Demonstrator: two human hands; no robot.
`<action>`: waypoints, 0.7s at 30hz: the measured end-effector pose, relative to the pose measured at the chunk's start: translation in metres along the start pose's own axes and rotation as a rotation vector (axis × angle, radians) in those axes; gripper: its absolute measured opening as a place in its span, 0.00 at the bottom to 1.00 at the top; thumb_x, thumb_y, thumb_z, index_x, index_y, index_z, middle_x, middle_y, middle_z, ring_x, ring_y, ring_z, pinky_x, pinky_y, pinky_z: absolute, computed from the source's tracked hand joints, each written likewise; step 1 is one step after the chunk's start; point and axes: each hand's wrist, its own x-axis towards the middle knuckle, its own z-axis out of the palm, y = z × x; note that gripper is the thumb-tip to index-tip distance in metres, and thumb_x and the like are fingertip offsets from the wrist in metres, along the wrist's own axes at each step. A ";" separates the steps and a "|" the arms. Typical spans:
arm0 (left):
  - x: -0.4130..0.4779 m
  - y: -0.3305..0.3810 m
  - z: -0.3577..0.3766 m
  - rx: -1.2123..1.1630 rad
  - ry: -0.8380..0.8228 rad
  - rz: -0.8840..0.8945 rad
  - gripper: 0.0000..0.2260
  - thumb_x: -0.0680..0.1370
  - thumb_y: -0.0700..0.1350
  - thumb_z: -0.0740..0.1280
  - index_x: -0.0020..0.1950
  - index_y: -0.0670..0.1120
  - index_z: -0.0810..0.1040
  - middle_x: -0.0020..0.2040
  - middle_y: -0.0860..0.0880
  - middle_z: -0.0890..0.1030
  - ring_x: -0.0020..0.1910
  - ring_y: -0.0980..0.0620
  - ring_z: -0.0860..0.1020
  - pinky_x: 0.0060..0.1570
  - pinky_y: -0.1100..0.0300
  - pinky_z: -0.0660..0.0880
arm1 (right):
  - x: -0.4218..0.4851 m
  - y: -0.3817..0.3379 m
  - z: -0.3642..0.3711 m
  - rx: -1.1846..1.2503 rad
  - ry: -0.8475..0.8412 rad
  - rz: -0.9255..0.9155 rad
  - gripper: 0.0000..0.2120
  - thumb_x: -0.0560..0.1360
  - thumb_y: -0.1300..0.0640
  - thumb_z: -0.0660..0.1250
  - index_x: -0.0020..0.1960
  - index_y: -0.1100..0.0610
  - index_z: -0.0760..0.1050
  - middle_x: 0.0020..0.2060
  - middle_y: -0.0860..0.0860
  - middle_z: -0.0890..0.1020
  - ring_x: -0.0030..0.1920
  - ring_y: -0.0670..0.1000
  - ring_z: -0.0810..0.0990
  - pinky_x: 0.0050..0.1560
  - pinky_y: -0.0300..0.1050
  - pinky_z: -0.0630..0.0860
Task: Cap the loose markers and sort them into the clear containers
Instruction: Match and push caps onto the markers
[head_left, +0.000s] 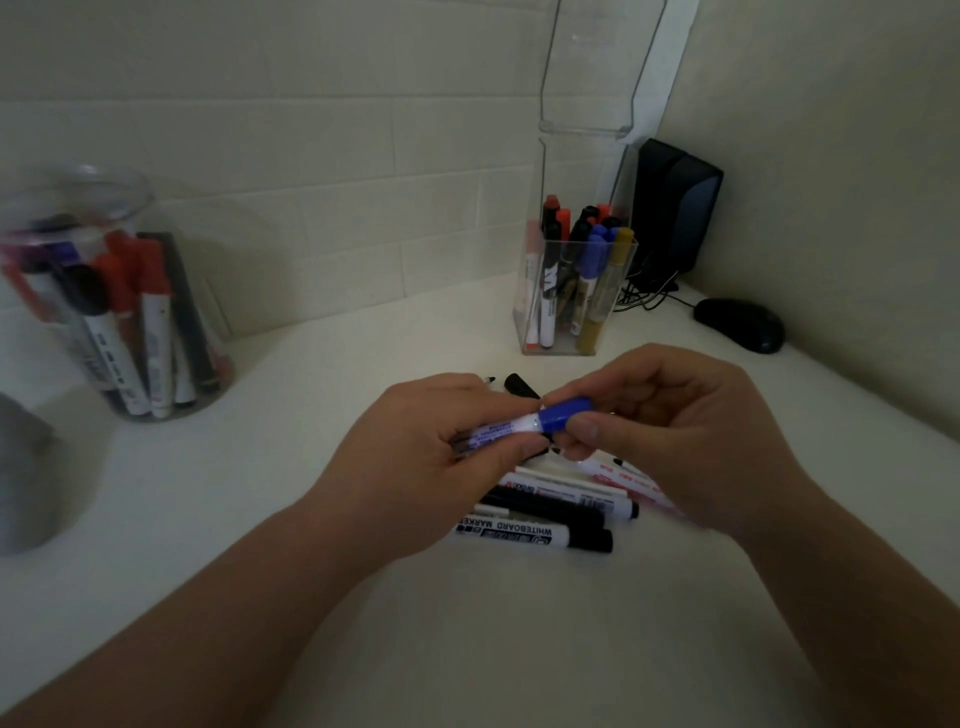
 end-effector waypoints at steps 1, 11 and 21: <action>0.000 0.000 0.000 0.002 -0.005 0.002 0.09 0.78 0.53 0.69 0.55 0.56 0.85 0.37 0.64 0.75 0.37 0.63 0.74 0.36 0.74 0.64 | 0.000 -0.001 0.002 -0.036 0.000 -0.008 0.10 0.69 0.65 0.73 0.50 0.64 0.79 0.43 0.50 0.88 0.42 0.51 0.87 0.43 0.40 0.83; -0.004 -0.001 0.003 0.014 -0.005 0.007 0.10 0.79 0.54 0.67 0.57 0.56 0.84 0.37 0.57 0.78 0.36 0.58 0.75 0.34 0.66 0.69 | -0.002 -0.010 0.013 -0.111 0.072 0.052 0.07 0.68 0.57 0.73 0.41 0.61 0.80 0.30 0.55 0.84 0.23 0.53 0.80 0.25 0.38 0.75; -0.002 0.001 0.000 0.081 -0.022 0.029 0.17 0.79 0.57 0.64 0.64 0.53 0.82 0.48 0.56 0.85 0.42 0.59 0.78 0.41 0.73 0.70 | 0.001 -0.010 0.018 0.052 0.094 0.270 0.12 0.73 0.55 0.71 0.41 0.65 0.78 0.29 0.58 0.83 0.19 0.51 0.74 0.20 0.38 0.70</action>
